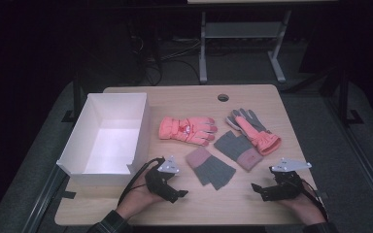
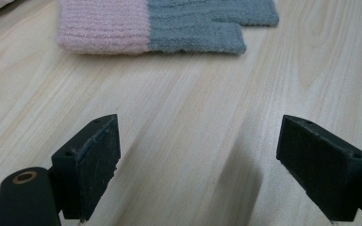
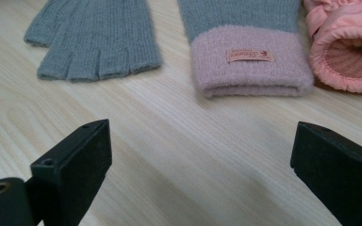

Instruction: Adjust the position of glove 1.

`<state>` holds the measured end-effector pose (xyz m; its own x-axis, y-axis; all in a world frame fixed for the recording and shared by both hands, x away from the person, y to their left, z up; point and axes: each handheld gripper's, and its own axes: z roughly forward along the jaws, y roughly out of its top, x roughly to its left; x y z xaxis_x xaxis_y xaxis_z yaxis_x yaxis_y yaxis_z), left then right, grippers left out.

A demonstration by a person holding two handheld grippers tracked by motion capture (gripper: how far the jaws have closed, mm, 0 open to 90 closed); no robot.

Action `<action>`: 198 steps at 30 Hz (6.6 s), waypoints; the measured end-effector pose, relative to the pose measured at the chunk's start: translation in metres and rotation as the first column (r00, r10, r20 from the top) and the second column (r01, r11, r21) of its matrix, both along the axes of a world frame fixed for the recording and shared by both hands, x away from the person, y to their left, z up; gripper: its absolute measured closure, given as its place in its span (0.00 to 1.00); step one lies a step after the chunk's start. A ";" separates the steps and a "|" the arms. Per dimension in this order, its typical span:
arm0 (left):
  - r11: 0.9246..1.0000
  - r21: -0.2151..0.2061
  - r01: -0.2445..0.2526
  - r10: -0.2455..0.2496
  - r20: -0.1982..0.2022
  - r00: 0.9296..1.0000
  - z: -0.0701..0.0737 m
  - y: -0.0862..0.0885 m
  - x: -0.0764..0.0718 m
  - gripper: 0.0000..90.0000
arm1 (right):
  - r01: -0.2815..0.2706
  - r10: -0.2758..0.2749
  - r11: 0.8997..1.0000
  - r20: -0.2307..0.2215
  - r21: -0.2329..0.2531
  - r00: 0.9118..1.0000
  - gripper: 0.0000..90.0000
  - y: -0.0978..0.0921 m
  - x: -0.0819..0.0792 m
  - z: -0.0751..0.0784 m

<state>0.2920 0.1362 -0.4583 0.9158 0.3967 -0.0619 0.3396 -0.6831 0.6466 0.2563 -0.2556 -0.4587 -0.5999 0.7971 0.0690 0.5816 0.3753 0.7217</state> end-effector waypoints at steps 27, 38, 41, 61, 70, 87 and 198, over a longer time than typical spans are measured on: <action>1.000 -0.007 -0.029 0.029 -0.095 0.995 0.016 -0.015 0.016 1.00 | 0.025 -0.025 1.000 -0.013 0.014 1.000 0.06 -0.004 0.002 0.002; 0.998 0.005 -0.066 0.066 -0.039 0.997 0.023 -0.026 0.038 1.00 | 0.025 -0.025 1.000 -0.011 0.008 1.000 0.07 -0.003 0.002 0.002; 0.997 0.011 -0.072 0.072 -0.026 0.997 0.025 -0.030 0.046 1.00 | 0.030 -0.030 1.000 -0.019 0.006 0.999 0.07 -0.002 0.002 0.001; 0.993 0.031 -0.114 0.114 0.010 0.993 0.019 -0.060 0.094 1.00 | 0.030 -0.030 1.000 -0.029 0.007 0.999 0.07 -0.002 0.004 0.000; 0.990 0.078 -0.115 0.116 -0.014 0.993 0.014 -0.059 0.093 1.00 | 0.032 -0.032 0.999 -0.026 0.009 0.999 0.07 -0.005 0.004 0.000; 0.994 0.082 -0.077 0.080 -0.034 0.996 0.026 -0.054 0.077 1.00 | 0.030 -0.030 1.000 -0.026 0.006 0.999 0.07 -0.004 0.004 0.000; 0.991 -0.054 0.122 -0.125 -0.062 0.990 0.018 -0.081 0.016 0.45 | 0.016 -0.013 0.999 -0.052 0.051 0.999 0.08 -0.003 0.002 0.007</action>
